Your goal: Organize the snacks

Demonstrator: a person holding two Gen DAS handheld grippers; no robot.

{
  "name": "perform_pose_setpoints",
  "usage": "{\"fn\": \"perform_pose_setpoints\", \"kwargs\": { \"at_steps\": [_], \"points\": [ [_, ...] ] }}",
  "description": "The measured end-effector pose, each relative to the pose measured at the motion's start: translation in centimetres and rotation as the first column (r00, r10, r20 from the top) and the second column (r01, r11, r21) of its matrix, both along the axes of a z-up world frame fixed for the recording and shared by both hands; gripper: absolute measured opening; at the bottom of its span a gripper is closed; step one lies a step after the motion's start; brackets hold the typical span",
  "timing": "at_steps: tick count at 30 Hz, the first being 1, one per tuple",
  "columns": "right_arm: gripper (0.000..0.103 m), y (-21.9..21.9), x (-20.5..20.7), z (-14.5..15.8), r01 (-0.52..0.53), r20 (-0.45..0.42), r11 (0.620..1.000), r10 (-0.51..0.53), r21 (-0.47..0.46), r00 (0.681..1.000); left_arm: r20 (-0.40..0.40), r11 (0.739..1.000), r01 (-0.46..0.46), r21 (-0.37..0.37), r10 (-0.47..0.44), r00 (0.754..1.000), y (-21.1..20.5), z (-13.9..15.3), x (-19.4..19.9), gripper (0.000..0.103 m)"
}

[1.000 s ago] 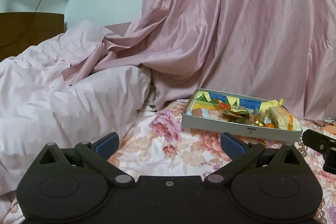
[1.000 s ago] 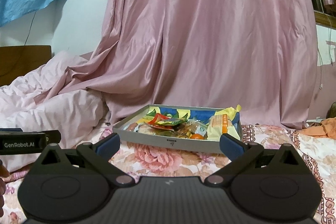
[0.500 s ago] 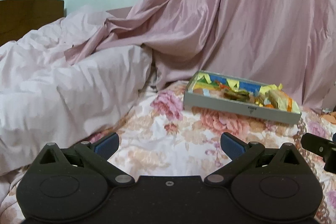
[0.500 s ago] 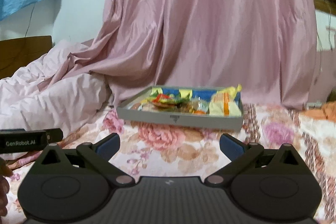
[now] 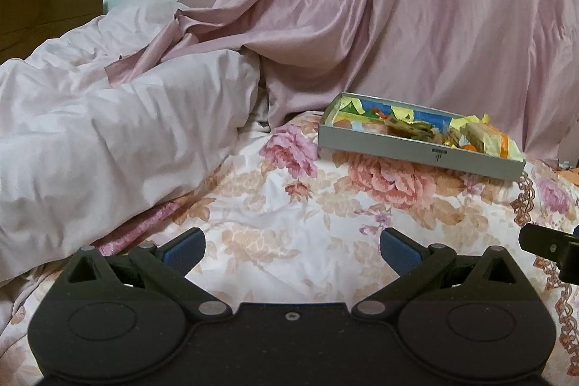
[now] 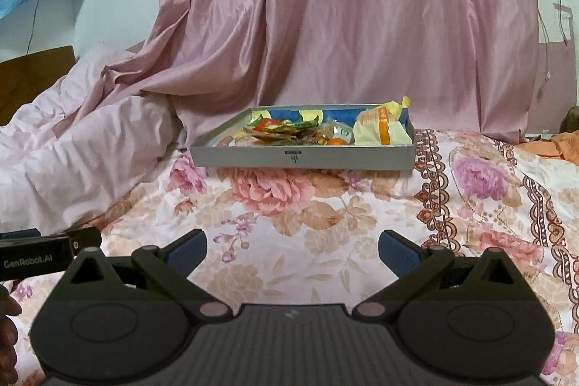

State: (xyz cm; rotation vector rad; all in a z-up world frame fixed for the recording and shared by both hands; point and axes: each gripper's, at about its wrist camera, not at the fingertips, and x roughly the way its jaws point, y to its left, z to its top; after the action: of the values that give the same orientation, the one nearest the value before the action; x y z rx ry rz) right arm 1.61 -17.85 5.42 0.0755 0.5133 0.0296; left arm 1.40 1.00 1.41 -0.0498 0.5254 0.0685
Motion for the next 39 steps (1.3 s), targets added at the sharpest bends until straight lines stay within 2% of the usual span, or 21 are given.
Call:
{"fn": "perform_pose_setpoints", "kwargs": {
  "at_steps": [14, 39],
  "points": [
    [0.103, 0.1, 0.5, -2.0, 0.013, -0.007, 1.000, -0.014, -0.023, 1.000, -0.029, 1.000, 0.016, 0.022, -0.015, 0.999, 0.0, -2.0, 0.8, 0.102],
    [0.103, 0.3, 0.4, -2.3, 0.000, -0.017, 0.999, -0.001, -0.039, 1.000, -0.019, 0.999, 0.026, 0.019, -0.025, 1.000, -0.3, -1.9, 0.5, 0.102]
  ]
}}
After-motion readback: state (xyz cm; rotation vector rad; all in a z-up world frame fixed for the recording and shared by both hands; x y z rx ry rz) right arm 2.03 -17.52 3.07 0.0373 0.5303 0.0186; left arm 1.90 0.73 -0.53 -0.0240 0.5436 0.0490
